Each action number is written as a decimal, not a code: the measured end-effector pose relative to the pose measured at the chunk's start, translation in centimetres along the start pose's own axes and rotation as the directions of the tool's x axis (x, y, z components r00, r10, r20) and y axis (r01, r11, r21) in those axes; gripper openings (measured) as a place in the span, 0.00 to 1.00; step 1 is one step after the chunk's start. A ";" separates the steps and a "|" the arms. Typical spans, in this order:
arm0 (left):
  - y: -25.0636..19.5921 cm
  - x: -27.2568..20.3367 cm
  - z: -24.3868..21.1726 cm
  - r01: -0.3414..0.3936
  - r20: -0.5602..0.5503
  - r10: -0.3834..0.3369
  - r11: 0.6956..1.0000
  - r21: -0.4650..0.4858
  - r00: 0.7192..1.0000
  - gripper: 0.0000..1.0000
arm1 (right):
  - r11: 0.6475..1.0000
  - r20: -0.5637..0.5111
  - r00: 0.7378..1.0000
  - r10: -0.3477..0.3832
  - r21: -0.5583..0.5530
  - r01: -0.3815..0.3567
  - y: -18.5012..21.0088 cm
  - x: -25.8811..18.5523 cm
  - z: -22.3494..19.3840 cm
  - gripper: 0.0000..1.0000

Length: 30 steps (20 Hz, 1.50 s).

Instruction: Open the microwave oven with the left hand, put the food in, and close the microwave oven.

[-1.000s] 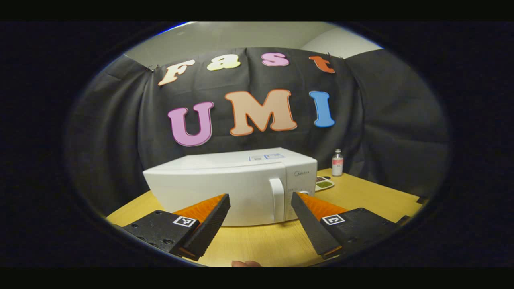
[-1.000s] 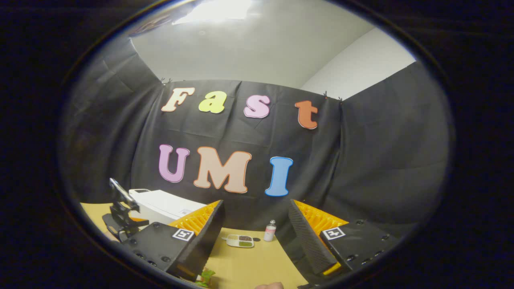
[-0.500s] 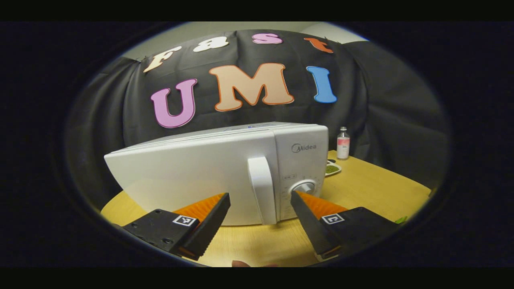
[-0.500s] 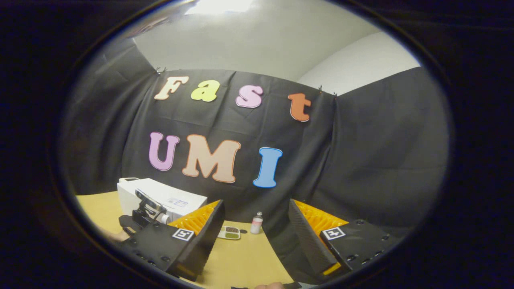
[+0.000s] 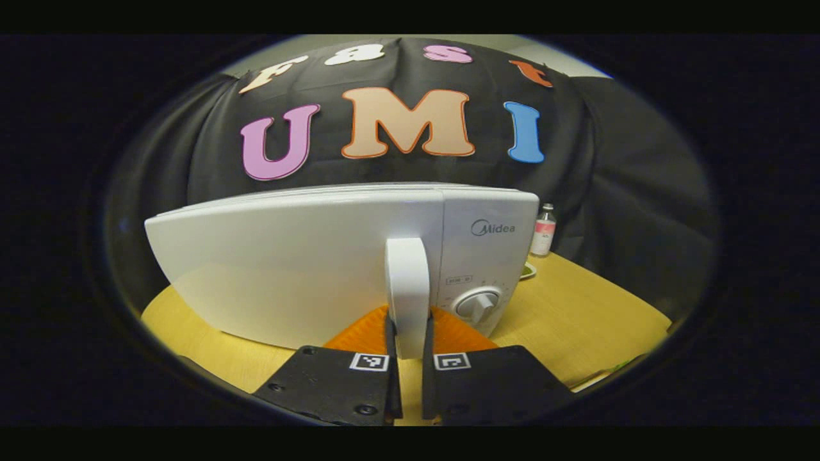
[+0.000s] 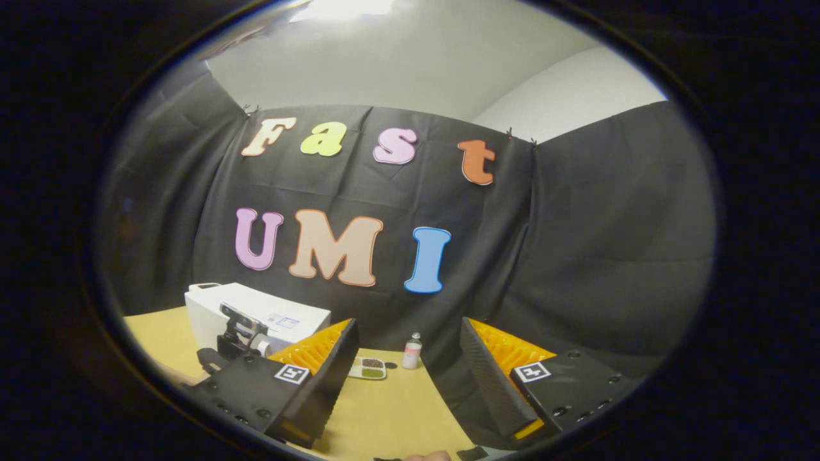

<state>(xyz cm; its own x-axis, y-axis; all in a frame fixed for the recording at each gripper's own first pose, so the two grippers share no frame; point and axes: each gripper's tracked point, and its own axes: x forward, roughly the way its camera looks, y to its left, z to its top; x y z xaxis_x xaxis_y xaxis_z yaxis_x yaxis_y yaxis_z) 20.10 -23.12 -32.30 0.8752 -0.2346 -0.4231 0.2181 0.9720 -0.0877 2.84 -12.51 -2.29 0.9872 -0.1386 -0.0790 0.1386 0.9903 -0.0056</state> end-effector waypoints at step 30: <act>13.8 -25.4 -7.9 0.027 -0.147 -0.021 0.999 0.037 0.989 0.13 | 0.957 -0.387 0.901 0.196 0.276 -0.090 15.3 -1.3 -21.4 0.96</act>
<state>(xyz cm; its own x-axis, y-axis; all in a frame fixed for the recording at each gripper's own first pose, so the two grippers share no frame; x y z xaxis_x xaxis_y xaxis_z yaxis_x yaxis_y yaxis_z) -2.50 -3.65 -29.92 0.7971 -0.2505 -0.5494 0.2574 0.9640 -0.0660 1.98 2.92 -23.61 0.8859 0.0717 -0.4582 0.0655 0.9587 0.2766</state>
